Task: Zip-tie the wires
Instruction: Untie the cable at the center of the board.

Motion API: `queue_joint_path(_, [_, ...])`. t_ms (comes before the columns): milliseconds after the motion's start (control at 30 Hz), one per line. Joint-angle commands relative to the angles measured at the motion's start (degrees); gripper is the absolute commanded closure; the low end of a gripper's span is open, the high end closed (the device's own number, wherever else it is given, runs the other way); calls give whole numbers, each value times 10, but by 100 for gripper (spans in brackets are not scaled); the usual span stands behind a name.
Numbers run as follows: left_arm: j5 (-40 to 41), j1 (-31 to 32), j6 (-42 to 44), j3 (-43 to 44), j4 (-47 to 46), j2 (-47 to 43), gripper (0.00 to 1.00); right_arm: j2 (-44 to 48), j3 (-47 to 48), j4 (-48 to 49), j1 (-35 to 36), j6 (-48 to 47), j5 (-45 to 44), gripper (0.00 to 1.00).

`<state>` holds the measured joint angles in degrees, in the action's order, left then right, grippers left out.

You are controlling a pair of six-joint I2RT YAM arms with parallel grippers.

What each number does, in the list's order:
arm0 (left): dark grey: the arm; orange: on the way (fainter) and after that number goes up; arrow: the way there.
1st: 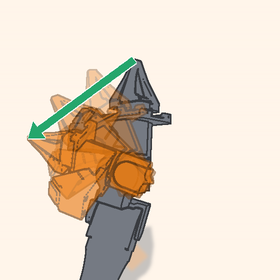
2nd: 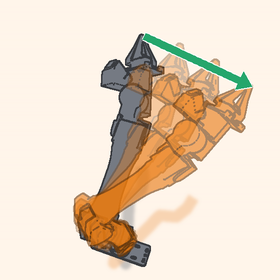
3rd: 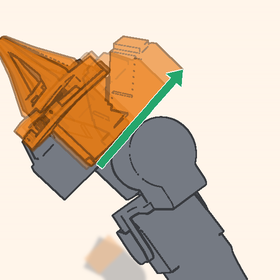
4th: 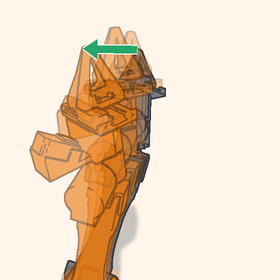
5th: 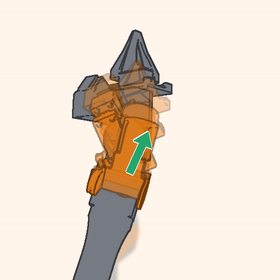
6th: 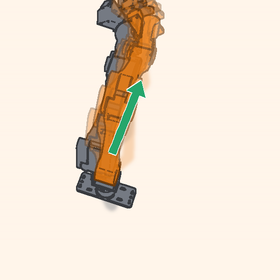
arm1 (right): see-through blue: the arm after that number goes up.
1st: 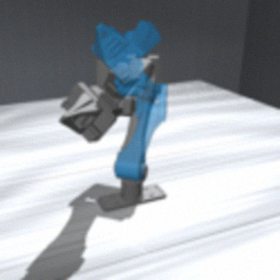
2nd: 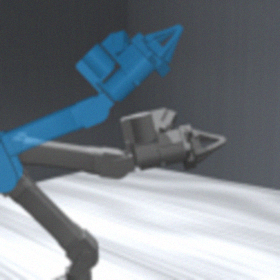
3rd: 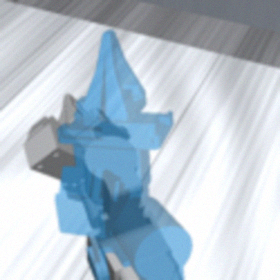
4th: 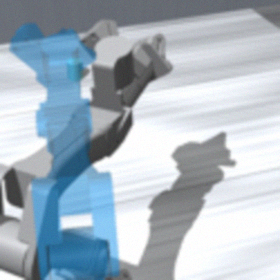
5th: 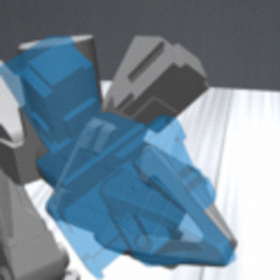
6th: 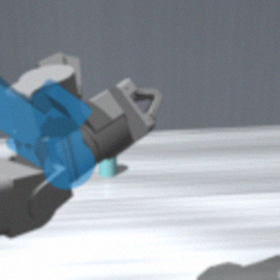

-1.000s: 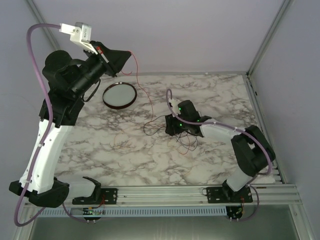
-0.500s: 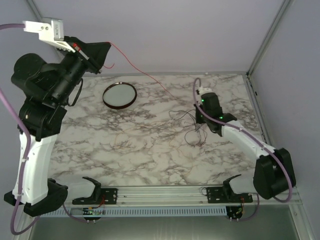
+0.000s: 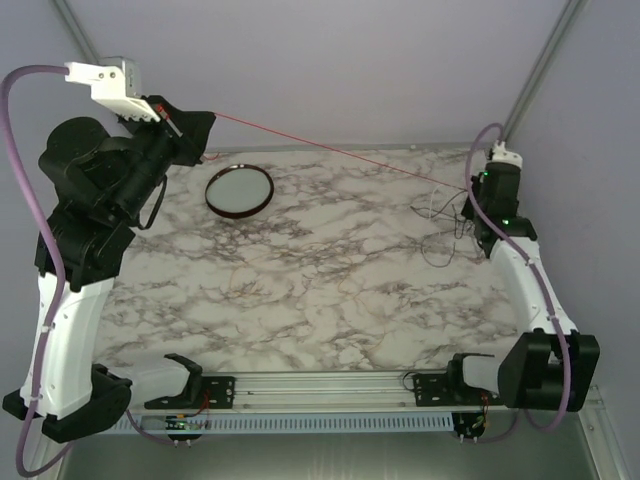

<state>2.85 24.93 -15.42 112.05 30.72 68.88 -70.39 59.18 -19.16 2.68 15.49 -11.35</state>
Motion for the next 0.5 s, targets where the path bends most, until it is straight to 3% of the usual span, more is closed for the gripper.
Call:
queue_joint_path(0, [68,-8,14,9,-47,-22,100,-39,13,-35,-79,-15,-33,93])
queue_joint_path(133, [62,-8,13,11,-46,-19,100,-59,8,-15,-107,-16,-20,78])
queue_joint_path(467, [40,-8,4,-22,-58,-11,100,-120,5,-1,-143,7,-11,73])
